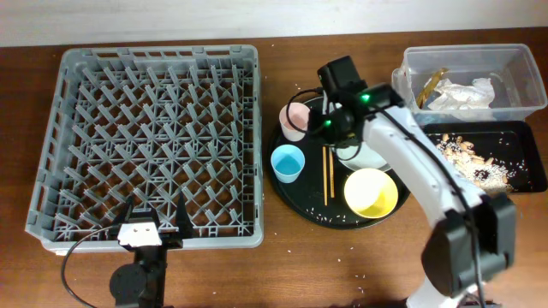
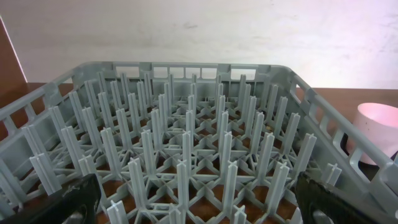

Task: Sort waste into correct bins and load items into the dishwasher rack
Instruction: 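Grasp the blue cup with the right gripper, then lift the blue cup toward the left gripper and hand it over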

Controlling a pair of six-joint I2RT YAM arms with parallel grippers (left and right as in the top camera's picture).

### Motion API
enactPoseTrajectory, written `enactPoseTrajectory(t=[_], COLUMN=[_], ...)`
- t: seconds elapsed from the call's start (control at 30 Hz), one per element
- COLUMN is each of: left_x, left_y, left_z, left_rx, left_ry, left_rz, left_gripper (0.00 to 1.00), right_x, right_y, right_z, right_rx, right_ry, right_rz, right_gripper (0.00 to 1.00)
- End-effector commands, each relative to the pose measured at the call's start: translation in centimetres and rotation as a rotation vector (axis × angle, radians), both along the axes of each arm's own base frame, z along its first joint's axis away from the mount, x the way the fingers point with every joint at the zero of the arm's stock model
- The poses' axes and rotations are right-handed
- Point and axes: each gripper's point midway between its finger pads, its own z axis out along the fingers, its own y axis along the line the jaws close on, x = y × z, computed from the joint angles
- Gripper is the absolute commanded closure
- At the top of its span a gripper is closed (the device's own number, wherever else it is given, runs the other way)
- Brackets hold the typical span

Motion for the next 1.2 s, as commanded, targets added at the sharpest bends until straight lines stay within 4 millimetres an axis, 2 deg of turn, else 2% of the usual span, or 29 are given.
enactPoseTrajectory(t=[0.0, 0.07, 0.1, 0.13, 0.17, 0.23, 0.27, 0.3, 0.33, 0.37, 0.43, 0.47, 0.53, 0.6, 0.63, 0.67, 0.7, 0.73, 0.77, 0.8, 0.83, 0.87, 0.9, 0.97, 1.03, 1.1, 1.13, 1.17], left_x=[0.0, 0.0, 0.0, 0.0, 0.0, 0.0, 0.0, 0.0, -0.2, -0.5, -1.1, -0.7, 1.8, 5.6, 9.1, 10.9, 12.3, 13.3, 13.4, 14.2, 14.9, 15.6, 15.5, 14.6, 14.5, 14.4, 14.2, 14.0], left_y=[0.1, 0.1, 0.1, 0.1, 0.1, 0.1, -0.4, -2.0, -3.0, -3.7, -3.7, -3.7, -4.8, -6.4, -7.9, -9.3, -11.2, -14.4, -15.7, -17.0, -17.5, -18.4, -18.9, -19.3, -19.6, -20.0, -20.3, -20.6], left_z=[-0.1, -0.1, -0.1, -0.1, 0.2, -0.1, 0.1, 1.6, 2.3, 3.7, 7.8, 9.3, 11.4, 13.3, 14.5, 15.0, 15.4, 15.3, 14.9, 13.5, 12.4, 9.9, 8.1, 8.0, 9.3, 10.5, 10.5, 10.4], left_rx=[0.012, 0.012, 0.012, 0.012, 0.013, 0.012, 0.01, 0.011, 0.012, -0.001, -0.081, -0.141, -0.19, -0.236, -0.28, -0.307, -0.351, -0.523, -0.625, -0.773, -0.876, -1.173, -1.334, -1.352, -1.311, -1.247, -1.219, -1.219], left_ry=[0.002, 0.002, 0.002, 0.001, -0.012, 0.002, -0.01, -0.071, -0.09, -0.115, -0.136, -0.071, 0.071, 0.201, 0.297, 0.336, 0.366, 0.449, 0.507, 0.611, 0.686, 0.915, 1.066, 1.119, 1.076, 1.018, 1.008, 1.019], left_rz=[0.005, 0.005, 0.005, 0.005, 0.004, 0.004, -0.026, -0.122, -0.178, -0.217, -0.215, -0.211, -0.277, -0.379, -0.479, -0.561, -0.678, -0.858, -0.928, -0.951, -0.919, -0.774, -0.666, -0.704, -0.804, -0.904, -0.927, -0.929], left_gripper=[0.01, 0.01, 0.01, 0.01, 0.01, 0.01, 0.01, 0.01, 0.01, 0.01, 0.01, 0.01, 0.01, 0.01, 0.01, 0.01, 0.01, 0.01, 0.01, 0.01, 0.01, 0.01, 0.01, 0.01, 0.02, 0.39, 0.39, 0.31], right_x=[-1.6, -2.5, -2.6, -2.7, -2.7, -2.7, -2.6, -2.1, -1.9, -1.8, -2.2, -2.6, -3.1, -3.2, -3.0, -2.9, -2.8, -2.7, -2.6, -2.5, -2.4, -2.2, -1.7, -0.9, -0.2, 0.9, 1.3, 1.6], right_y=[2.4, 3.8, 4.0, 4.0, 3.9, 2.7, 2.0, 1.0, 0.5, -0.4, -3.0, -4.0, -4.4, -3.9, -3.7, -3.6, -3.5, -3.3, -3.1, -2.8, -2.5, -1.9, -0.8, 0.7, 3.5, 5.6, 6.1, 6.5], right_z=[-5.2, -6.9, -7.1, -7.1, -7.1, -6.6, -5.4, -2.4, -0.2, 3.2, 9.0, 11.4, 13.2, 13.5, 13.7, 13.8, 13.9, 14.1, 14.3, 14.6, 14.8, 15.1, 15.1, 14.4, 13.6, 13.4, 13.2, 13.0], right_rx=[0.005, 0.009, 0.003, -0.004, -0.003, -0.005, 0.005, 0.053, 0.09, 0.144, 0.189, 0.203, 0.216, 0.245, 0.256, 0.261, 0.265, 0.281, 0.292, 0.311, 0.329, 0.361, 0.417, 0.501, 0.672, 0.841, 0.888, 0.927], right_ry=[0.158, 0.204, 0.207, 0.206, 0.206, 0.227, 0.22, 0.183, 0.15, 0.087, -0.052, -0.12, -0.173, -0.172, -0.178, -0.186, -0.194, -0.2, -0.203, -0.211, -0.22, -0.229, -0.226, -0.193, -0.155, -0.145, -0.149, -0.154], right_rz=[0.042, 0.076, 0.082, 0.083, 0.081, 0.056, 0.049, 0.052, 0.055, 0.065, 0.023, 0.007, 0.003, 0.016, 0.021, 0.024, 0.025, 0.033, 0.039, 0.05, 0.059, 0.078, 0.109, 0.153, 0.271, 0.377, 0.41, 0.442], right_gripper=[0.65, 0.64, 0.66, 0.87, 0.96, 0.96, 0.96, 0.96, 0.96, 0.96, 0.96, 0.96, 0.96, 0.96, 0.96, 0.96, 0.96, 0.96, 0.96, 0.96, 0.96, 0.96, 0.96, 0.96, 0.96, 0.96, 0.96, 0.96])
